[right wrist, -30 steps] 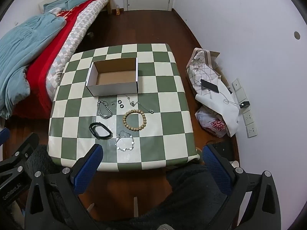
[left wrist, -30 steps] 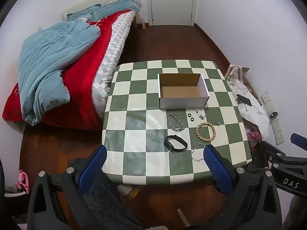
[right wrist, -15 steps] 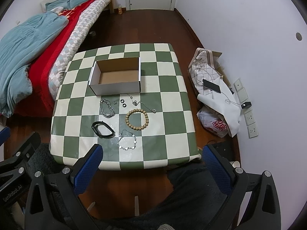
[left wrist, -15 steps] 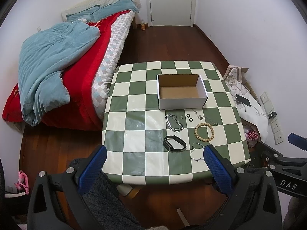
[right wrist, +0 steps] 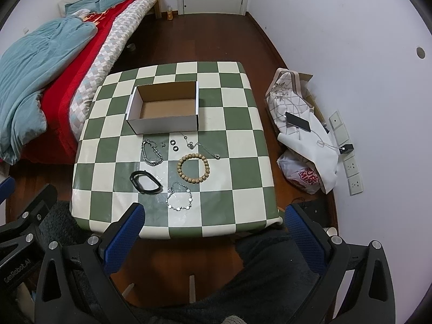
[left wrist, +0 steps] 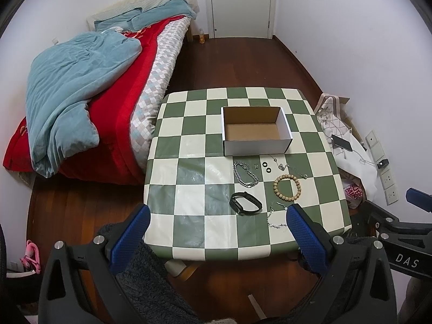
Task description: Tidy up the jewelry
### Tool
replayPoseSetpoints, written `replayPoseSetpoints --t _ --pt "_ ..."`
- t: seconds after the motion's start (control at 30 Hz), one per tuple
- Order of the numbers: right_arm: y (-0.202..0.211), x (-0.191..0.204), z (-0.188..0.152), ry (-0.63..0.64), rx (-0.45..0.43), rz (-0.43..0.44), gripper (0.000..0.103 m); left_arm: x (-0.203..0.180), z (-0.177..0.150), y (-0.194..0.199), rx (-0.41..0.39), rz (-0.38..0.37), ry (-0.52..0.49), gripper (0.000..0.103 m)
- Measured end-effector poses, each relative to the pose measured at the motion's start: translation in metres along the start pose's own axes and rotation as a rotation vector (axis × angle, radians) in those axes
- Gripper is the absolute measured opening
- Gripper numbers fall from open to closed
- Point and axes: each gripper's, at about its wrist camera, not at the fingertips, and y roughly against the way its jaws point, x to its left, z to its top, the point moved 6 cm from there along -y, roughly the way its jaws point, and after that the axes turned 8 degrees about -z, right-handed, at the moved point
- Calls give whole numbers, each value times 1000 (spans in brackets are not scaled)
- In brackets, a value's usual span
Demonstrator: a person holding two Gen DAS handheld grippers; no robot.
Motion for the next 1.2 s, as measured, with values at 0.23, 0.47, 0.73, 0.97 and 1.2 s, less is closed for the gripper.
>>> replayPoseSetpoints --t 0.23,0.47,0.73,0.97,1.2 --pt "1 -1 1 0 0 1 103 1 2 4 -1 2 -3 103" --pt "1 0 0 -4 -3 2 103 3 0 7 -5 3 -4 103" --pt "6 1 4 4 -4 5 103 4 0 8 -7 1 -2 103" --pt "8 3 3 2 -4 5 103 6 -1 12 -11 0 0 103" --pt "11 3 4 3 -6 6 103 8 -1 13 -13 -1 1 103"
